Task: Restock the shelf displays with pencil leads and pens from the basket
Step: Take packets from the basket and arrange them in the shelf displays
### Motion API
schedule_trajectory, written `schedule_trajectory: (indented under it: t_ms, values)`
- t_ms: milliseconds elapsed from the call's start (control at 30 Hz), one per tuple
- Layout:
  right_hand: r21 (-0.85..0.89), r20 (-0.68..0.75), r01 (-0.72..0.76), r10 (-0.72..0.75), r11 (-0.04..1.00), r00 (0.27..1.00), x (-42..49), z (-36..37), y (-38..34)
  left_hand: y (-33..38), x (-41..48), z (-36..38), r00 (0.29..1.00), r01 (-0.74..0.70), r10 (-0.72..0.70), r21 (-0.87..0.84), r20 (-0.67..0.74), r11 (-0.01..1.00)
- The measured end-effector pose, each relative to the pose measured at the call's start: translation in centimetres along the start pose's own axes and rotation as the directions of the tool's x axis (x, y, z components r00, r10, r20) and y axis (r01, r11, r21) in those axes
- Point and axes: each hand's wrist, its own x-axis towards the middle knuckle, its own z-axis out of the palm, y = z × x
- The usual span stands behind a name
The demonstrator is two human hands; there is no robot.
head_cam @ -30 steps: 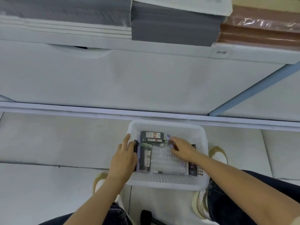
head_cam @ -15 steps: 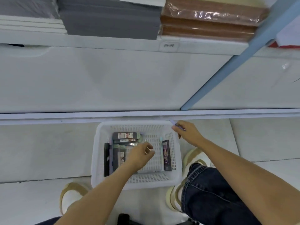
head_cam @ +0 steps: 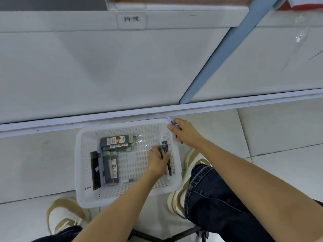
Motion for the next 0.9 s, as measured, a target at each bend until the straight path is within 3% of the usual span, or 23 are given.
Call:
schedule_trajectory:
  t_ms: [167, 300, 400, 567, 733, 900]
  values:
    - [0.010, -0.019, -0.009, 0.009, 1.000, 1.000, -0.1, 0.2, -0.1, -0.3, -0.1, 0.1, 0.998, -0.037, 0.038, 0.019, -0.049, 0.999]
    - [0.014, -0.022, -0.011, 0.011, 1.000, 1.000, -0.2, 0.2, -0.2, -0.8, -0.5, -0.3, 0.999, 0.025, -0.018, -0.270, 0.029, 0.963]
    - [0.016, -0.030, -0.009, 0.010, 1.000, 1.000, -0.1, 0.3, -0.1, -1.3, -0.4, -0.1, 0.996, 0.028, -0.002, -0.284, 0.089, 0.959]
    - [0.016, -0.035, 0.000, 0.000, 1.000, 0.999, 0.0, 0.2, 0.1, -1.8, -0.3, 0.4, 0.996, -0.029, 0.051, -0.283, 0.072, 0.959]
    - [-0.008, -0.038, -0.005, 0.005, 1.000, 0.999, 0.2, 0.2, 0.1, -1.8, -0.2, 0.2, 0.995, 0.009, 0.025, -0.337, 0.098, 0.941]
    - [-0.021, -0.042, -0.005, 0.004, 1.000, 0.999, 0.1, -0.1, -0.7, -1.4, -0.2, -2.2, 0.992, 0.069, -0.004, -0.515, 0.128, 0.855]
